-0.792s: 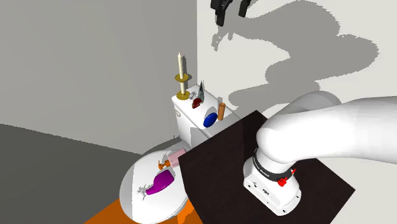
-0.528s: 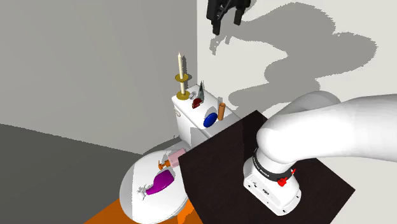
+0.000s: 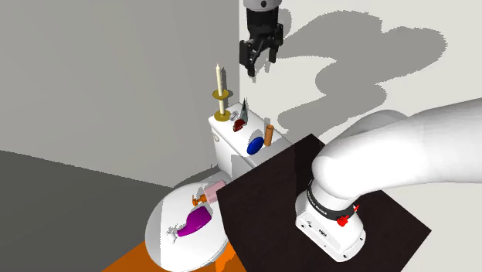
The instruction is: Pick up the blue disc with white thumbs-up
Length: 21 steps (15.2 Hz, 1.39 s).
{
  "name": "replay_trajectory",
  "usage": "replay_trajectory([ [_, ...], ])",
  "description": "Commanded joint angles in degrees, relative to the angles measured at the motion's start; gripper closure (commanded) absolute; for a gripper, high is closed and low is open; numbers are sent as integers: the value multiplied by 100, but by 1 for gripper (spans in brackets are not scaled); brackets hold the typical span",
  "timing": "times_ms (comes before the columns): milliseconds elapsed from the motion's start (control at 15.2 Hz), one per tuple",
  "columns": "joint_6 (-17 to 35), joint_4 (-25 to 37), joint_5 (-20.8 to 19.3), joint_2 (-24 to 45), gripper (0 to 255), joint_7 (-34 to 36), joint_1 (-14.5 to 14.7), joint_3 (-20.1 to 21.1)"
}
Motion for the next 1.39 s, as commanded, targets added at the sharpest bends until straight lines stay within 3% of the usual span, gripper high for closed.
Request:
replay_trajectory([
  [0, 276, -186, -45, 202, 0, 24, 24, 56],
  [726, 2043, -781, -506, 2059, 0, 278, 23, 310],
  [1320, 3321, -646, -1379, 4107, 0, 870, -58, 423],
])
